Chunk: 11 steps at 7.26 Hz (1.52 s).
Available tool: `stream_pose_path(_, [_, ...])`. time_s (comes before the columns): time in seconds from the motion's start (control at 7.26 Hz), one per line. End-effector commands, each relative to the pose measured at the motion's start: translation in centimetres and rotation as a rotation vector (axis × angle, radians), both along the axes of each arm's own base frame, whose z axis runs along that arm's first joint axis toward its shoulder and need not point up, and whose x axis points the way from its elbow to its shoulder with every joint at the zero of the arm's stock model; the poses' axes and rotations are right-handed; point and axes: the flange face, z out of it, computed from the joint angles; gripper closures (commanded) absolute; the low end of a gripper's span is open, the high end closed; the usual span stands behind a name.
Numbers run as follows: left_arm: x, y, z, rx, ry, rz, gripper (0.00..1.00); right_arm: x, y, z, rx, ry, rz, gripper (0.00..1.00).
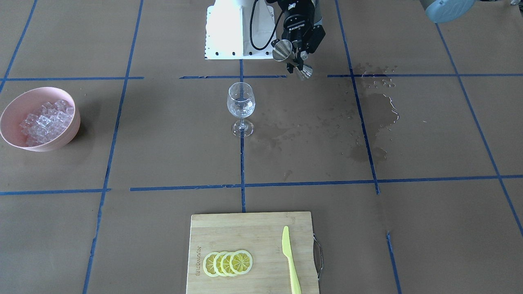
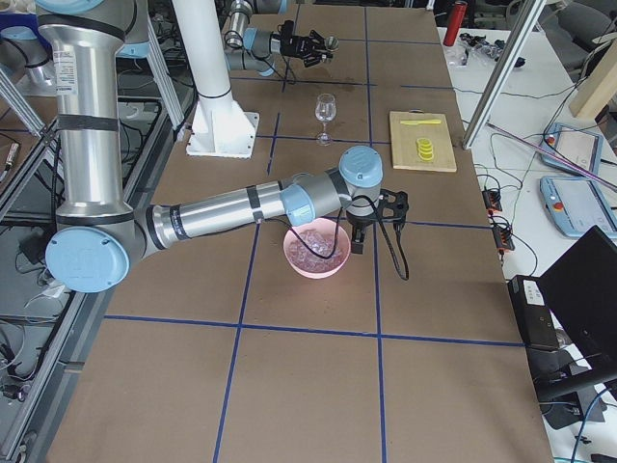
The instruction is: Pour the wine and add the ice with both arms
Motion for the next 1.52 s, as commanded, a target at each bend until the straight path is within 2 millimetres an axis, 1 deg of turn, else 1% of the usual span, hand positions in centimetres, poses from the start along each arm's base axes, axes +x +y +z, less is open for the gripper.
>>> stream_pose_path(0.0, [-1.1,-0.4,1.6,0.034,0.086,0.038,1.00,-1.0,0.3,-1.1,-0.011,-0.006,0.006,0.00])
stream_pose_path(0.14, [-1.3,-0.4,2.3,0.031,0.086,0.036,1.00,-1.1,0.3,-1.0,-0.012,-0.004,0.004,0.00])
stream_pose_path(0.28, [-1.9,-0.4,4.0,0.004,0.055,-0.006,1.00,-1.6,0.3,-1.0,-0.017,-0.006,-0.004,0.00])
stream_pose_path(0.41, [-2.4,-0.6,5.0,-0.008,0.028,-0.031,1.00,-2.2,0.5,-1.4,-0.042,-0.014,0.006,0.00])
stream_pose_path(0.55, [-2.9,-0.5,4.7,-0.021,0.043,-0.055,1.00,-2.5,0.6,-1.8,-0.040,-0.015,0.005,0.00])
stream_pose_path(0.69, [-3.3,-0.5,5.5,-0.021,0.038,-0.054,1.00,-2.5,0.6,-1.8,-0.040,-0.015,0.005,0.00])
stream_pose_path(0.83, [-5.2,-0.4,9.3,-0.018,-0.020,-0.060,1.00,-2.5,0.6,-1.8,-0.040,-0.015,0.005,0.00])
stream_pose_path(0.96, [-7.7,-0.3,12.9,-0.006,-0.122,-0.074,1.00,-2.5,0.6,-1.8,-0.040,-0.015,0.005,0.00])
stream_pose_path(1.1, [-9.7,-0.2,15.5,0.002,-0.139,-0.082,1.00,-2.5,0.6,-1.8,-0.040,-0.015,0.005,0.00])
stream_pose_path(1.24, [-12.4,0.0,19.1,0.008,-0.168,-0.079,1.00,-2.5,0.5,-1.9,-0.039,-0.016,0.005,0.00])
stream_pose_path(1.38, [-16.3,0.4,21.5,0.021,-0.170,-0.063,1.00,-2.5,0.5,-1.9,-0.038,-0.015,0.004,0.00])
